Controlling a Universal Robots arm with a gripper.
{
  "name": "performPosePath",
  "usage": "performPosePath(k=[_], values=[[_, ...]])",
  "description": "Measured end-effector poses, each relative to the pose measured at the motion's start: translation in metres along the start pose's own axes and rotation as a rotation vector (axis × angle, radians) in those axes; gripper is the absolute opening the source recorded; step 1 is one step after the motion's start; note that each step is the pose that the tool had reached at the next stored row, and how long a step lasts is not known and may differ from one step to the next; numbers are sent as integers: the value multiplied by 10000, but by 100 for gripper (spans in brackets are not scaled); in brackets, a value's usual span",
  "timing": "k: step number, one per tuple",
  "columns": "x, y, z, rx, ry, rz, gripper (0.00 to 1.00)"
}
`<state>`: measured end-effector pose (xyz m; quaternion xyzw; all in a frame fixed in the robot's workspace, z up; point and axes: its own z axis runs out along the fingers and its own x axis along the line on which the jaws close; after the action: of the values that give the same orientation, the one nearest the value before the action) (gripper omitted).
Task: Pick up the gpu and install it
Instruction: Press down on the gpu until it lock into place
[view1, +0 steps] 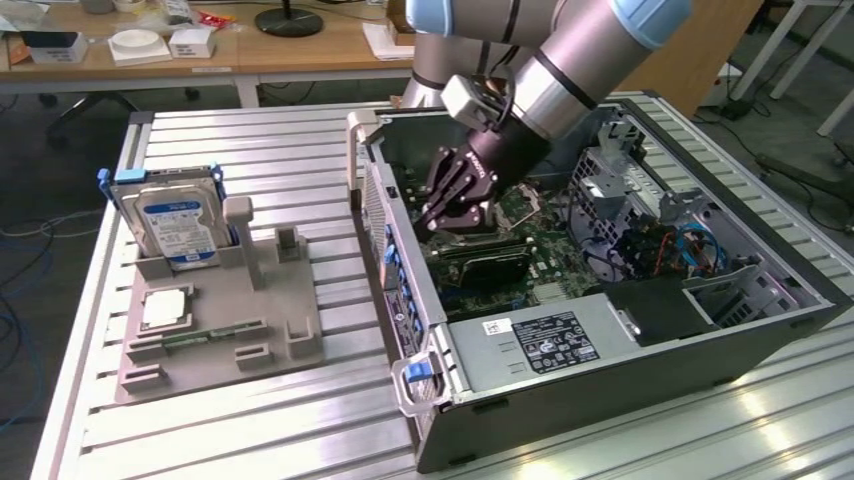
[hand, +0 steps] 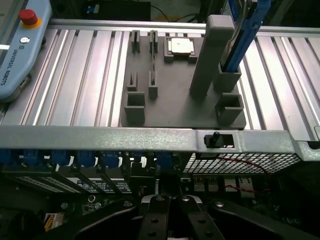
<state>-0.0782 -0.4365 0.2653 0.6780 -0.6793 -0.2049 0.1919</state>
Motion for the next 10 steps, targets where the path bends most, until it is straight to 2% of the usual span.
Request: performPosePath(k=[10], values=[[82,5,4,-2,-3,1,10]])
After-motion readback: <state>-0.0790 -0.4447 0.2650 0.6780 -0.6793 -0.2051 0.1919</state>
